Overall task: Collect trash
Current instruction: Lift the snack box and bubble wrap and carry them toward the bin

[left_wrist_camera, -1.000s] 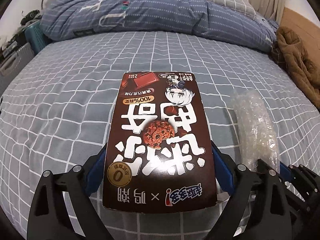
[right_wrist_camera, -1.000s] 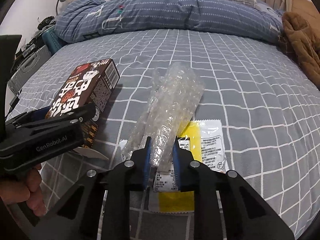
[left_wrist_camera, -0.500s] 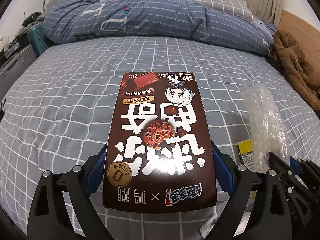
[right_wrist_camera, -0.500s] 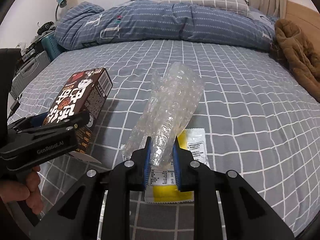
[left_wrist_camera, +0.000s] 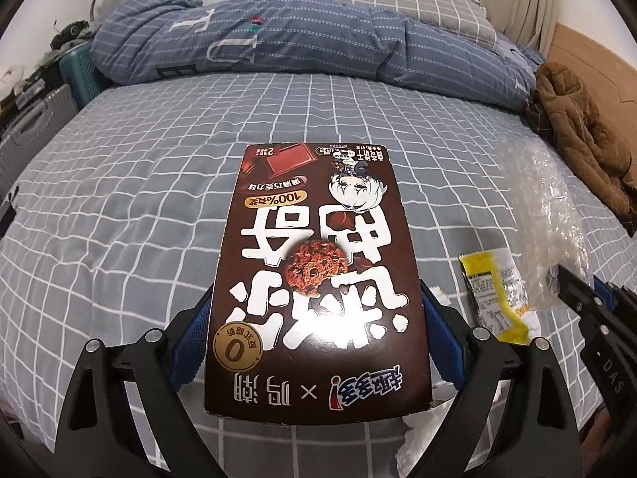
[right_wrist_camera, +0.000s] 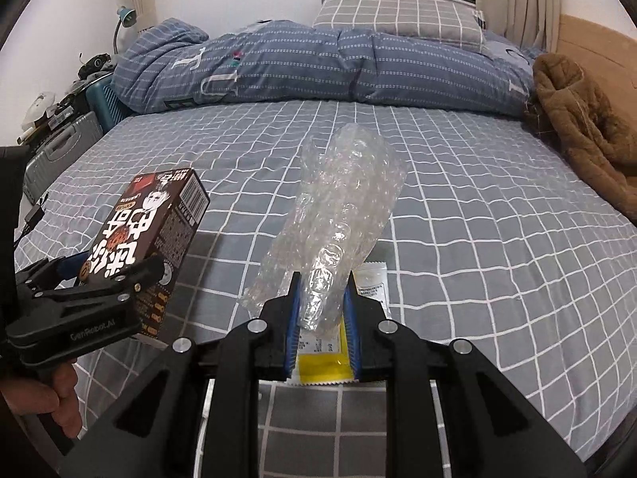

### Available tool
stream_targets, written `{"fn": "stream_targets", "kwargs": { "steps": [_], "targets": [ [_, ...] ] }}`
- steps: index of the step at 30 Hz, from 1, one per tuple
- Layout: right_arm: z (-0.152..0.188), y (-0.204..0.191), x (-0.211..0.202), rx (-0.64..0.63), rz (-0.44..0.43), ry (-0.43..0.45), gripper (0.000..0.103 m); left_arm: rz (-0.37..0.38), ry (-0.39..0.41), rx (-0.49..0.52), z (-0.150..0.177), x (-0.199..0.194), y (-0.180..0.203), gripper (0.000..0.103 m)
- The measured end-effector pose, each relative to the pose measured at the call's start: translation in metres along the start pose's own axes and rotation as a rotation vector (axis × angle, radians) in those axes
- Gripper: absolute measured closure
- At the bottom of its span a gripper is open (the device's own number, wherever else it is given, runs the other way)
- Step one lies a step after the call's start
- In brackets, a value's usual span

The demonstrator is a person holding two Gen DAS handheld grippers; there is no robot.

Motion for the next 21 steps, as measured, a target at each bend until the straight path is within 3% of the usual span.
{"fn": "stream_targets", "kwargs": {
  "steps": [21],
  "targets": [
    [0.024,-0.012,-0.053,-0.011,0.009,0.046,0.084,0.021,0.015,-0.005,0.034,-0.047,-0.009,0.014]
  ]
}}
Point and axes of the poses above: each gripper's, at about its wrist camera, not at the fingertips, and x roughly the way its jaws point, y to its right, z to its underside, the point moved 2 cm from there along x, roughly the way its jaws point, and after that the axes turned 3 degrees about -z, right-handed, at the moved point
